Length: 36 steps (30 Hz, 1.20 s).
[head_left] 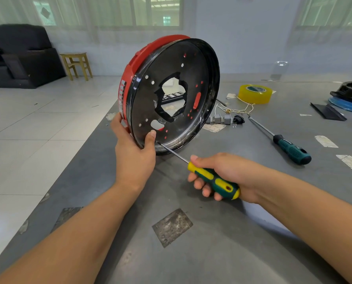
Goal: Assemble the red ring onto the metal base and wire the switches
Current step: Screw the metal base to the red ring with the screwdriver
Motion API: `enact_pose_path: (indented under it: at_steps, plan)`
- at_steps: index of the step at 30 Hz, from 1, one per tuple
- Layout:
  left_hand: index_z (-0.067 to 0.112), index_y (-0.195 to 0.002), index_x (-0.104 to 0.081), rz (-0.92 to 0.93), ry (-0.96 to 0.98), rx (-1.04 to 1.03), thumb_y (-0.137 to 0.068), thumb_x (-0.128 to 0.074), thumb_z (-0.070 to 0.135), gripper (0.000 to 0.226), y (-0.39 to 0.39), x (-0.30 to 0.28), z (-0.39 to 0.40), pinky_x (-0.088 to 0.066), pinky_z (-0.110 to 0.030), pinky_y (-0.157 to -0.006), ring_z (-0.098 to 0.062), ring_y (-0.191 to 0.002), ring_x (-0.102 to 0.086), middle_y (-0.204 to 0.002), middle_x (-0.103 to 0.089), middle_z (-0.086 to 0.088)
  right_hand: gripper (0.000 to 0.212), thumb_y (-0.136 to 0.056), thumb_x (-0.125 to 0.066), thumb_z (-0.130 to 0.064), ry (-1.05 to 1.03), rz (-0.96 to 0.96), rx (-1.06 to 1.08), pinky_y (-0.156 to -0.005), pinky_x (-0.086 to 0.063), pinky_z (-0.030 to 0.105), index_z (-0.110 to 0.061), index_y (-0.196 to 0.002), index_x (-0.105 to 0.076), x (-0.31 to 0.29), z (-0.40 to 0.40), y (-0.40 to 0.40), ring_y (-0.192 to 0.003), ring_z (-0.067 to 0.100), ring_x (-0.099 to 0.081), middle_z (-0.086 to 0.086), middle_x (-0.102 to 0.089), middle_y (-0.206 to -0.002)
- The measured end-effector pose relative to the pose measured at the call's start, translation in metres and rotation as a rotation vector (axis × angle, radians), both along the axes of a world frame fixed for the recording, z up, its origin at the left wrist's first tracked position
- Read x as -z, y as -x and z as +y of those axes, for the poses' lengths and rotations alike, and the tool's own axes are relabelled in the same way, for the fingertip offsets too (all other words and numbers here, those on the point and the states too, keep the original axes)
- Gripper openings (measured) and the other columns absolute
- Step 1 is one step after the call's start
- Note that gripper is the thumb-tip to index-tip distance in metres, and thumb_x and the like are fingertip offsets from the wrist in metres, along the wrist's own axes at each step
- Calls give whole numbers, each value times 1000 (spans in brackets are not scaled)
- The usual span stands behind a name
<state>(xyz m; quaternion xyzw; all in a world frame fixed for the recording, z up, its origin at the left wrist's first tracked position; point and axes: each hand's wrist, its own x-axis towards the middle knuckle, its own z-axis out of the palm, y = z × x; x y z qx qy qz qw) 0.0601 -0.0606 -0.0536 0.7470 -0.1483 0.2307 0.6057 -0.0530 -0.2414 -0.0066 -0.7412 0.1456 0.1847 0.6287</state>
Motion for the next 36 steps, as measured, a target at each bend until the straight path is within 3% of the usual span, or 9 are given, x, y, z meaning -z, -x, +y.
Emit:
enact_pose_path:
  at_steps: [2, 5, 9, 13, 17, 21, 25, 29, 36]
  plan:
    - [18, -155, -25, 0, 0, 2, -100, -68, 14, 70, 1, 0, -1, -44, 0, -81, 19, -95, -61, -126, -63, 11, 50, -102, -53, -51, -18, 17, -26, -42, -45, 22, -5, -104, -73, -1, -4, 0, -54, 12, -59, 1, -71, -76]
    - [17, -154, -25, 2, -17, 0, -99, -68, 12, 69, 3, 2, -3, -42, 1, -81, 23, -96, -59, -128, -64, 8, 38, -93, -71, -43, -1, -34, 1, -40, -42, 22, -9, -108, -66, 0, -4, 1, -50, 12, -53, 4, -74, -83]
    - [19, -155, -24, 13, -22, -8, -100, -67, 14, 70, 2, 2, -4, -42, 3, -78, 14, -93, -62, -128, -68, 3, 33, -79, -88, -26, 163, -76, 65, -41, -44, 24, -12, -96, -62, 7, 1, -1, -48, 16, -53, 6, -62, -63]
    - [20, -154, -24, -23, -15, -5, -99, -67, 14, 70, 1, 2, -1, -41, 3, -79, 17, -94, -62, -116, -66, 20, 26, -90, -78, -31, 108, -113, 67, -48, -52, 27, -8, -88, -66, 6, 0, -3, -56, 17, -63, 4, -69, -71]
    - [20, -154, -24, -31, -5, 4, -99, -67, 12, 70, 0, 4, -2, -43, 1, -80, 17, -96, -63, -113, -62, 29, 43, -102, -57, -45, -4, 14, -13, -44, -45, 22, -5, -101, -74, -2, -9, -2, -53, 12, -58, 2, -71, -76]
    - [21, -155, -23, -30, -7, 13, -99, -67, 14, 71, 2, 4, -5, -45, -2, -84, 7, -101, -65, -121, -68, 13, 31, -95, -71, -37, 4, -15, -11, -39, -40, 22, -7, -102, -66, -1, -5, 0, -45, 13, -50, 10, -73, -82]
    - [20, -154, -24, -23, -1, 7, -99, -67, 13, 70, 1, 4, -4, -42, 2, -78, 20, -93, -62, -115, -68, 14, 30, -84, -84, -28, 188, -120, 52, -41, -45, 23, -9, -87, -62, 6, 1, -1, -47, 18, -57, 8, -65, -63]
    - [21, -154, -24, -46, 9, 14, -99, -67, 14, 71, 1, 4, -2, -43, 2, -80, 19, -97, -62, -114, -64, 26, 30, -90, -78, -31, 59, -129, 61, -45, -50, 26, -6, -91, -61, 6, -3, 1, -59, 19, -66, 8, -72, -76]
    - [17, -154, -25, -67, 29, 27, -99, -68, 12, 70, 0, 7, -3, -42, 3, -78, 21, -98, -61, -110, -62, 40, 45, -100, -57, -48, -160, 53, -37, -42, -44, 19, -5, -99, -72, -1, -13, 1, -49, 10, -54, 5, -69, -76]
